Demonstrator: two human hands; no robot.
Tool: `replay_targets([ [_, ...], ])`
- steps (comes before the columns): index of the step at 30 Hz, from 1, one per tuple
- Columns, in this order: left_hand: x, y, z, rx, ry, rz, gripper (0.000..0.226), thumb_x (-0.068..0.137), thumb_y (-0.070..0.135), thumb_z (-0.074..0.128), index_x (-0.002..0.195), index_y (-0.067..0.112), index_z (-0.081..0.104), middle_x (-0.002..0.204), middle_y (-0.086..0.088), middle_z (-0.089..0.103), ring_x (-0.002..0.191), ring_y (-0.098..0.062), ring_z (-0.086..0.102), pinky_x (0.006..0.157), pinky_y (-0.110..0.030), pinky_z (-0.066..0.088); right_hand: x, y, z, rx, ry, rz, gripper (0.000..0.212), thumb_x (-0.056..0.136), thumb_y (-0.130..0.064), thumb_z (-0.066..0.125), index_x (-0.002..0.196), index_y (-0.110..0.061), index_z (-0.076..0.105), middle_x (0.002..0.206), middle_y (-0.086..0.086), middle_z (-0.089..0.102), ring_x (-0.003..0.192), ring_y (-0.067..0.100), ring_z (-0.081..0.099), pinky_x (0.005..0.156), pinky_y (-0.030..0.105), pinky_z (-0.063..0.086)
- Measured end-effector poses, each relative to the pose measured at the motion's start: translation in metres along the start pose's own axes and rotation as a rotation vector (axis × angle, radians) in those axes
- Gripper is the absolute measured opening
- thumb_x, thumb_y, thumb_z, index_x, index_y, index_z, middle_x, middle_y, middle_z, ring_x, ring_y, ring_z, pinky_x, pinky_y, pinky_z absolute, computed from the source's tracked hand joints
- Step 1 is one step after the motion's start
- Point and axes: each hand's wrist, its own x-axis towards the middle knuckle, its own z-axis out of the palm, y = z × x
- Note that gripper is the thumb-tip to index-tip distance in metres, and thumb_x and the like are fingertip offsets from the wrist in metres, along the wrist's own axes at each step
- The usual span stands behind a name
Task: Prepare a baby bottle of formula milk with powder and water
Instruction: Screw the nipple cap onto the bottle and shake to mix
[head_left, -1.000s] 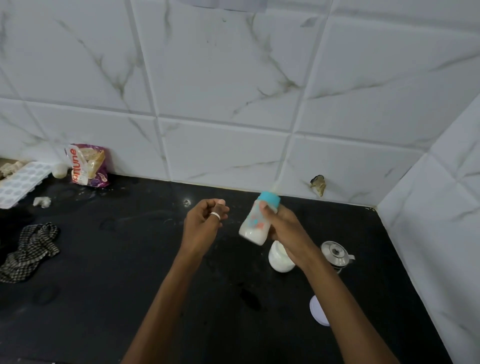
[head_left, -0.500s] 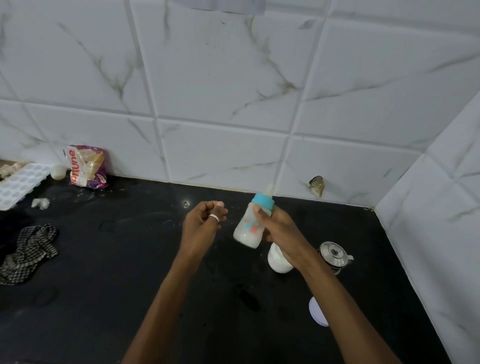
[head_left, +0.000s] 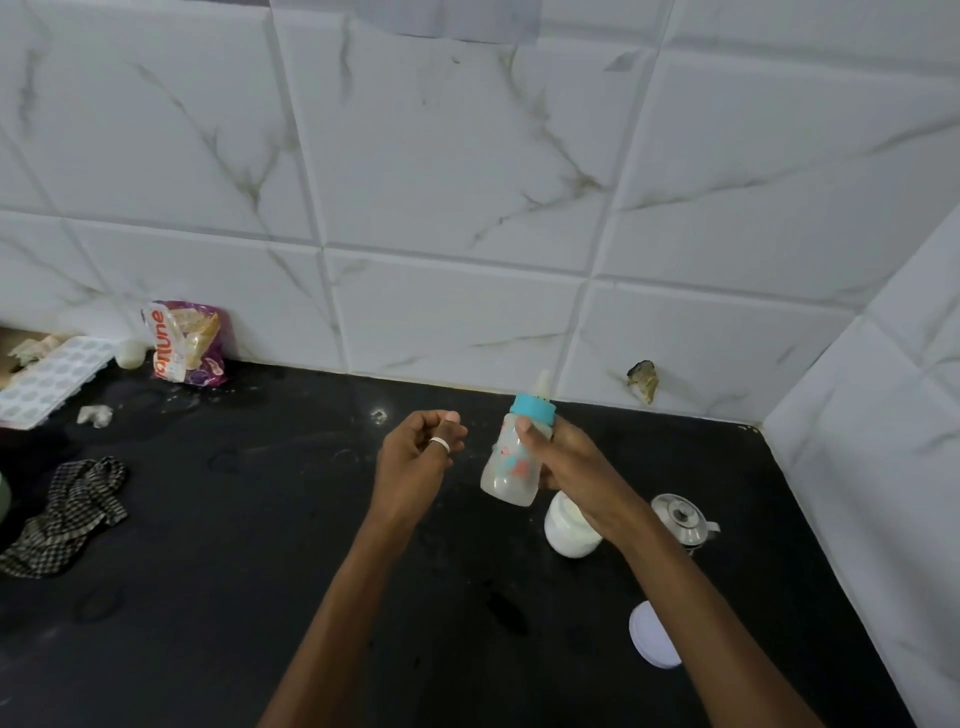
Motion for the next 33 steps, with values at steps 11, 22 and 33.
replay_targets([
  [11,-0.004,0.0017,-0.0003,-0.019,0.013,0.003,0.01,0.102,0.027,0.063,0.106,0.021,0.07,0.099,0.001,0.079,0.091,-0.01,0.075,0.077,-0.025,0.058,0.0034,-0.0057,0.002,0.148,0.123,-0.053,0.028,0.1,-0.04,0.058,0.122,-0.022,0.06,0.111,0.001,0.072,0.094,0.01,0.074,0.07,0.027,0.061],
  [22,-0.0055,-0.0014,0.0005,-0.014,0.011,-0.01,0.01,0.101,0.027,0.063,0.107,0.022,0.07,0.1,0.001,0.079,0.091,-0.01,0.076,0.078,-0.028,0.058,0.0046,-0.0075,-0.0022,0.116,0.132,-0.048,0.029,0.099,-0.046,0.058,0.122,-0.028,0.058,0.116,0.002,0.071,0.104,0.016,0.072,0.077,0.031,0.062],
  [33,-0.0043,0.0008,0.0011,-0.009,-0.003,0.005,0.012,0.102,0.025,0.062,0.11,0.019,0.07,0.101,0.002,0.078,0.09,-0.006,0.075,0.079,-0.027,0.058,0.0025,-0.0003,-0.0045,-0.083,0.009,-0.011,0.027,0.096,-0.045,0.063,0.118,-0.029,0.061,0.115,-0.001,0.07,0.102,0.012,0.072,0.08,0.03,0.061],
])
